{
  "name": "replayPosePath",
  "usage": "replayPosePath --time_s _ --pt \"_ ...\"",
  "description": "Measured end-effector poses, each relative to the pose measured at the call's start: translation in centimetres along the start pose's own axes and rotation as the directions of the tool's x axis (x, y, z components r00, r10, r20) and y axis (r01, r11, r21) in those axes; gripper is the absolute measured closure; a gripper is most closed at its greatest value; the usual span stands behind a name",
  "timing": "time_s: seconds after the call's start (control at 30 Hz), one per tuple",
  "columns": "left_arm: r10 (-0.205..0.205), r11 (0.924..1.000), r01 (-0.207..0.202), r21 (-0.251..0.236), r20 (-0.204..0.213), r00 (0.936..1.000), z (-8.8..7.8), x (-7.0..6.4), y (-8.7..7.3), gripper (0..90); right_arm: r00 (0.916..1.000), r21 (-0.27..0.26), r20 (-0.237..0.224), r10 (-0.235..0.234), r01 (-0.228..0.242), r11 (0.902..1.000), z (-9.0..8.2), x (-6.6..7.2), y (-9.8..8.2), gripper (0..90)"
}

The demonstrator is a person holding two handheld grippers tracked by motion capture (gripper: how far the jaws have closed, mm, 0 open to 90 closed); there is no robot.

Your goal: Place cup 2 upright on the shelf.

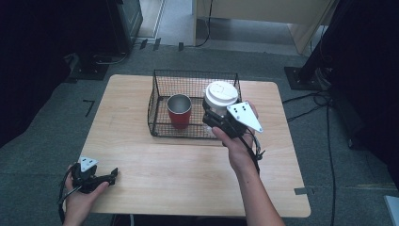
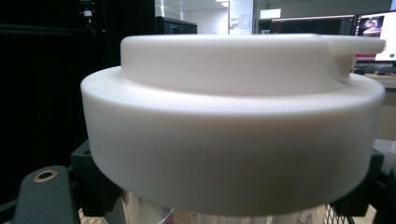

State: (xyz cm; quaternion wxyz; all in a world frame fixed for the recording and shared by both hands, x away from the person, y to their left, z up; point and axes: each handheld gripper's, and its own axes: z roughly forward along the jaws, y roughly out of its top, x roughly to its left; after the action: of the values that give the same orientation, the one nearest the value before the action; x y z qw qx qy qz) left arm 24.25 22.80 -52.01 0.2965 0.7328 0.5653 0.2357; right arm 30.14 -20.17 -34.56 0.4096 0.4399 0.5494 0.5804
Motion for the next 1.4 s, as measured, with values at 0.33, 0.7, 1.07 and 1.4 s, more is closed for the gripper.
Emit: replayPosePath --time_s 0.33,0.7,1.07,1.4 --pt "0.000 1.0000 0.000 0.000 0.000 1.0000 0.0 0.0 0.0 4.0 0.9995 0.021 0.030 -0.012 0.011 0.9997 2.9 -0.1 -0.3 15.7" --pt "0.000 1.0000 0.000 0.002 0.000 1.0000 0.0 0.0 0.0 4.0 0.9930 0.050 0.117 -0.017 0.011 0.9987 5.9 -1.4 -1.3 15.7" --pt "0.001 1.0000 -0.001 0.001 0.000 1.0000 0.0 0.0 0.0 4.0 0.9876 0.133 0.154 -0.029 0.008 0.9911 9.0 -2.5 -3.5 15.6" --pt "0.001 1.0000 -0.001 0.002 0.000 1.0000 0.0 0.0 0.0 4.0 0.9803 0.216 0.193 -0.040 -0.002 0.9765 10.7 -2.9 -5.5 15.6"
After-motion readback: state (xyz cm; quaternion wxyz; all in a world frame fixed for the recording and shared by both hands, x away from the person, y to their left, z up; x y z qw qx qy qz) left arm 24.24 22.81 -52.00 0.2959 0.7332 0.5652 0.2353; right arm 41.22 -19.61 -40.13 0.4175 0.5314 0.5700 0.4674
